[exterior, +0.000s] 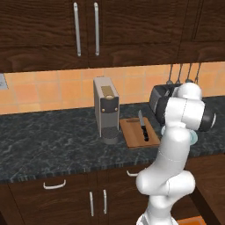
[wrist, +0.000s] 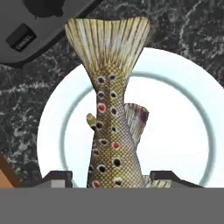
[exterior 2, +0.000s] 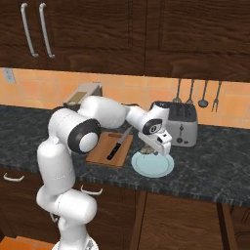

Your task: Pick up the knife from the drawer and place it on the cutting board. Then place the meat from the plate to the cutting board.

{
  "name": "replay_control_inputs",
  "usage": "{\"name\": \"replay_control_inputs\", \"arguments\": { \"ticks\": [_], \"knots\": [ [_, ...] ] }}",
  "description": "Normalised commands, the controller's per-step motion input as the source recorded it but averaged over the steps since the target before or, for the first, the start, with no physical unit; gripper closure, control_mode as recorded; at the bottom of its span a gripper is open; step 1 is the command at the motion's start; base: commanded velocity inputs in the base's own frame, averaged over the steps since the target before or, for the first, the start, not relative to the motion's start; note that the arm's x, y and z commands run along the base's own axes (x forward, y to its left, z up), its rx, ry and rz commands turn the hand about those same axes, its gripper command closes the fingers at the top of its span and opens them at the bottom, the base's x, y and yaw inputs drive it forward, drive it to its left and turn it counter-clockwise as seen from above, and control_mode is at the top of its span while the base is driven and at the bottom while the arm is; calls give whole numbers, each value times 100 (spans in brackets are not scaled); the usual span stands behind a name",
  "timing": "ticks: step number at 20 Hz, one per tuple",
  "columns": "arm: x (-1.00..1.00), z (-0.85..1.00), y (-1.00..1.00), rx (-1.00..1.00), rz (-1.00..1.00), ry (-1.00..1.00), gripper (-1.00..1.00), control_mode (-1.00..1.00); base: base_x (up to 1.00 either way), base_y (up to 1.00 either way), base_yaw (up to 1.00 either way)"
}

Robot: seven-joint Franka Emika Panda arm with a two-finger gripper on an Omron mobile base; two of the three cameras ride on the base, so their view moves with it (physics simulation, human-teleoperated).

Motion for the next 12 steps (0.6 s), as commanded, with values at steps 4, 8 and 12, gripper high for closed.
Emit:
{"name": "replay_control_inputs", "arguments": {
  "ticks": [4, 8, 12],
  "knots": [
    [0, 55, 100, 0, 17, -4, 100, -100, 0, 0, 0],
    [7, 47, 100, 0, 22, -1, 100, -100, 0, 0, 0],
    [17, 8, 99, 4, 38, 4, 100, -100, 0, 0, 0]
  ]
}}
